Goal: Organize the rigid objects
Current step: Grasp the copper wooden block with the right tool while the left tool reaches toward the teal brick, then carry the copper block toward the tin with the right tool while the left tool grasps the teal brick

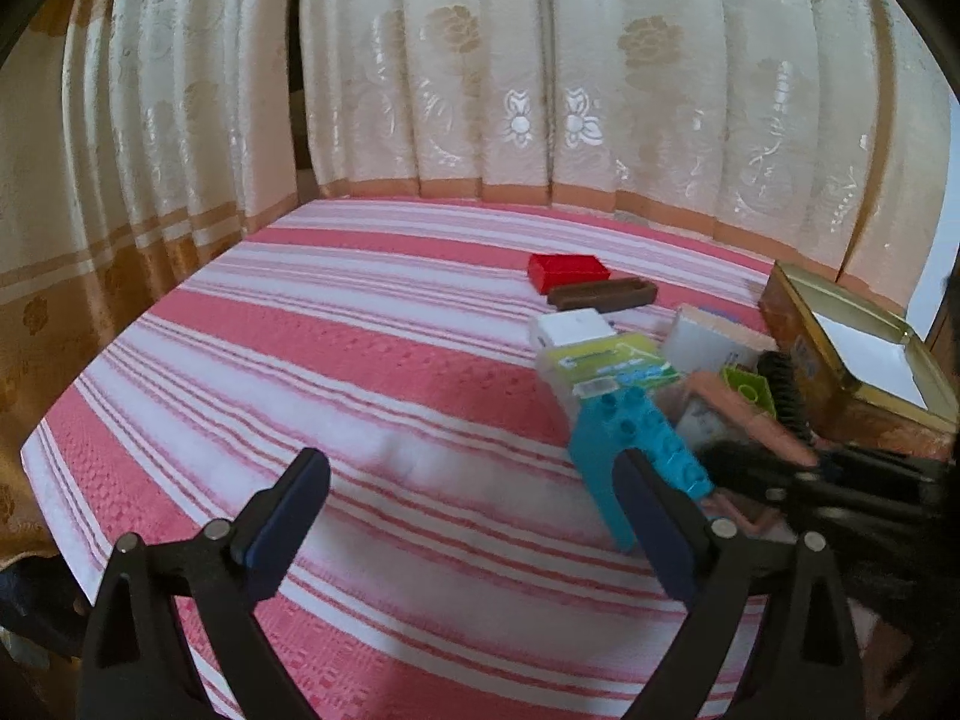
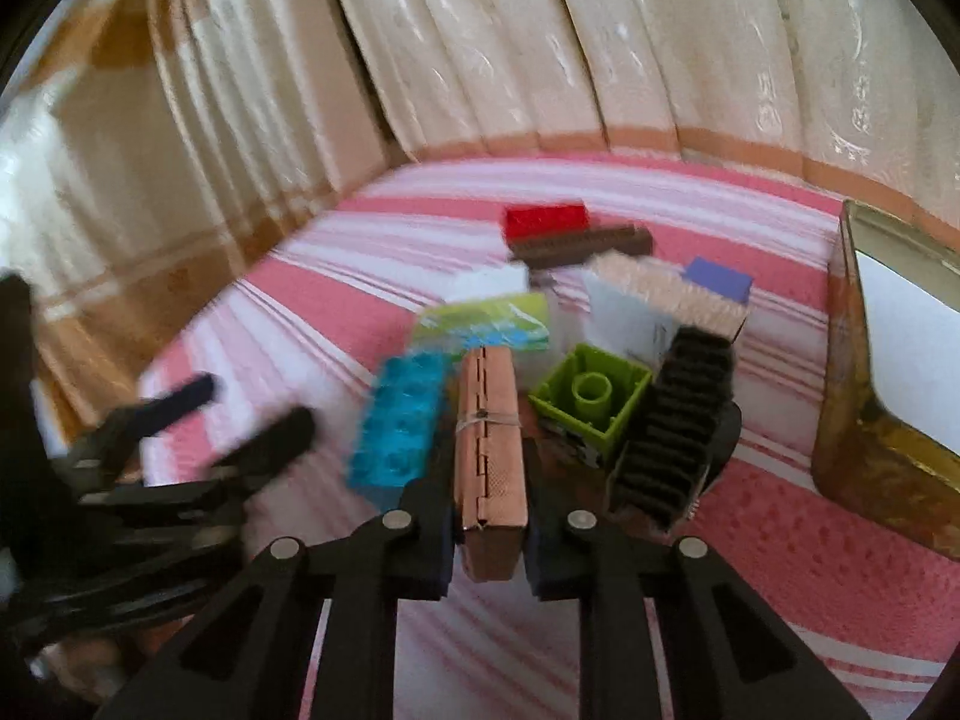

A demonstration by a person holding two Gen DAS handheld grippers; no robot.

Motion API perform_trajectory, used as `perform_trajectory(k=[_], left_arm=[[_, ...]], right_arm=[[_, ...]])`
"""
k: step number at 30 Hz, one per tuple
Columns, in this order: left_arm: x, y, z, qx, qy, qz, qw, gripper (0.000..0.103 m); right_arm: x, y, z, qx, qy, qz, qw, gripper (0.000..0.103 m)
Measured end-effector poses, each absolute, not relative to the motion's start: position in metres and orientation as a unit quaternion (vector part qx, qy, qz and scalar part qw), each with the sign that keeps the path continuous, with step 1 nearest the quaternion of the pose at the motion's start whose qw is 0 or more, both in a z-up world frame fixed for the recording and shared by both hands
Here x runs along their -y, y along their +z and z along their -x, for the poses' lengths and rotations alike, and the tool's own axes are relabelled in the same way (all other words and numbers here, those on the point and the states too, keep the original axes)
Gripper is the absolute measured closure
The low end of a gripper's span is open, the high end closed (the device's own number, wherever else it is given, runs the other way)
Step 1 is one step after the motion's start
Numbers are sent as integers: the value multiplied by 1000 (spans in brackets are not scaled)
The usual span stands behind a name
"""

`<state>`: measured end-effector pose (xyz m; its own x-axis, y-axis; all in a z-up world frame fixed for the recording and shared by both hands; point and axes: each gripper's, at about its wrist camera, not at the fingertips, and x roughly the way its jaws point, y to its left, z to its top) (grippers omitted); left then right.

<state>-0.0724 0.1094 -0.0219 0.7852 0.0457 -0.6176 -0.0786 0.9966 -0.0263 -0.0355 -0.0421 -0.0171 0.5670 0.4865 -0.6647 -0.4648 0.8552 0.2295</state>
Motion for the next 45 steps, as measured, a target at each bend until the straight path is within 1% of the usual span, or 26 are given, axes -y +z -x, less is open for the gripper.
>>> perform_trajectory(k=[5,8,10,12,13,16,18,20,22,23,24,25,31,38,44,45], left_arm=[[-92,-19,63,-331,2,42,943,6],[-76,-18,55,-329,-9,40,943,7],[-66,-20,48,-335,-14,34,942,11],[-56,-25,38,-344,-16,24,938,22],[-52,-29,33,-354,-16,19,935,26],[-50,-38,22,-389,-28,22,921,43],[-56,-42,19,-402,-27,39,914,46],[-64,-47,17,-411,-35,66,909,50],[-73,-48,19,-410,-43,94,906,59],[-74,-48,19,-409,-42,98,906,62],[-75,-48,19,-409,-40,102,906,68],[-77,-48,20,-409,-37,107,906,71],[-78,-47,19,-403,-41,111,908,73],[-65,-11,35,-325,-41,73,942,73],[-40,15,30,-294,-80,67,950,73],[-34,19,29,-288,-87,64,952,77]], right_arm=[[74,16,54,-333,272,-47,902,84],[96,33,57,-302,240,-57,921,84],[112,39,60,-281,203,-50,936,84],[129,43,62,-267,174,-54,946,84],[135,44,63,-262,162,-54,950,84],[152,48,65,-240,115,-40,963,84],[158,51,65,-223,88,-30,970,84],[164,51,63,-212,70,-19,975,84],[168,49,60,-204,52,-11,977,84],[172,46,58,-203,45,-12,978,84],[175,44,57,-203,41,-15,978,84],[178,41,55,-203,36,-18,978,84],[196,34,50,-192,6,-33,981,84],[223,38,50,-180,-15,-61,982,84],[248,41,56,-167,-48,-51,983,84],[252,42,56,-166,-54,-49,983,84]])
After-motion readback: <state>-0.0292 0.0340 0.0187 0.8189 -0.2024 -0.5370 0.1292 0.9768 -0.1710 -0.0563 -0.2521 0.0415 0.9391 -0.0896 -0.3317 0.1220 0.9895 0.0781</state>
